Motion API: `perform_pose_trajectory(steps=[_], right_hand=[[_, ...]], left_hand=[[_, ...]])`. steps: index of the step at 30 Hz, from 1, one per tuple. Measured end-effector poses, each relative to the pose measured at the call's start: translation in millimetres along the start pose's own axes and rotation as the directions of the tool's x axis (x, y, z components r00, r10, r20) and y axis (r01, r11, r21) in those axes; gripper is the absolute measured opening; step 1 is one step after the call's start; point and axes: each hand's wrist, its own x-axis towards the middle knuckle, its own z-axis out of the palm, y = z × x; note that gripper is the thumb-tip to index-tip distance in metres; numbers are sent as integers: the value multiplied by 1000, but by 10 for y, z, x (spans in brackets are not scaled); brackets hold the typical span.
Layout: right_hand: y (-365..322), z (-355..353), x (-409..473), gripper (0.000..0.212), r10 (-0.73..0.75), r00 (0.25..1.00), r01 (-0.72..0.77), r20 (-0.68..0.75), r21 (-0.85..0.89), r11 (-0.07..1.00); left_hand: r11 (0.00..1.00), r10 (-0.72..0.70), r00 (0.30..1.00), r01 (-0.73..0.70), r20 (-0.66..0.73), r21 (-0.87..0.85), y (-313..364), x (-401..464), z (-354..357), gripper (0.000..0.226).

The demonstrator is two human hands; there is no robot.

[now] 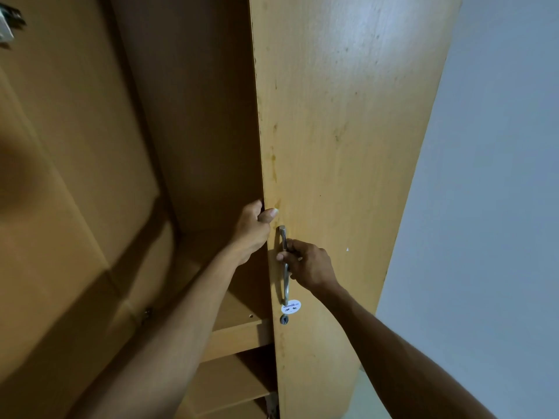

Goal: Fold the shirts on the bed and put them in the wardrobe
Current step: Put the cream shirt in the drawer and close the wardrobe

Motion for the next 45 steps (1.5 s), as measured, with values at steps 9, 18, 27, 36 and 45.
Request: perform_pose_trajectory(steps=[9,18,27,36,45], right_hand=[[-94,-24,-268,34,165,980,-166,108,1,986],[-240,257,-1287,28,179,963,-196,201,73,978],[-1108,973,-2290,43,-60,813,-45,579,166,985],[-1821,1336,-2695,59,-204,796,268,570,-29,963],[-1757,1602,-2692,53,-354,871,397,342,-64,916]], left_hand=[[992,-119,987,122,-108,22,69,-227,-28,51],[979,24,969,27,-247,203,-243,-1772,-486,26],[707,635,691,-338,-346,621,-312,-3658,-1212,14],[962,153,670,66,-727,264,-795,-3956,-1864,35],[977,179,889,-113,-420,179,-1012,-3722,-2214,18]])
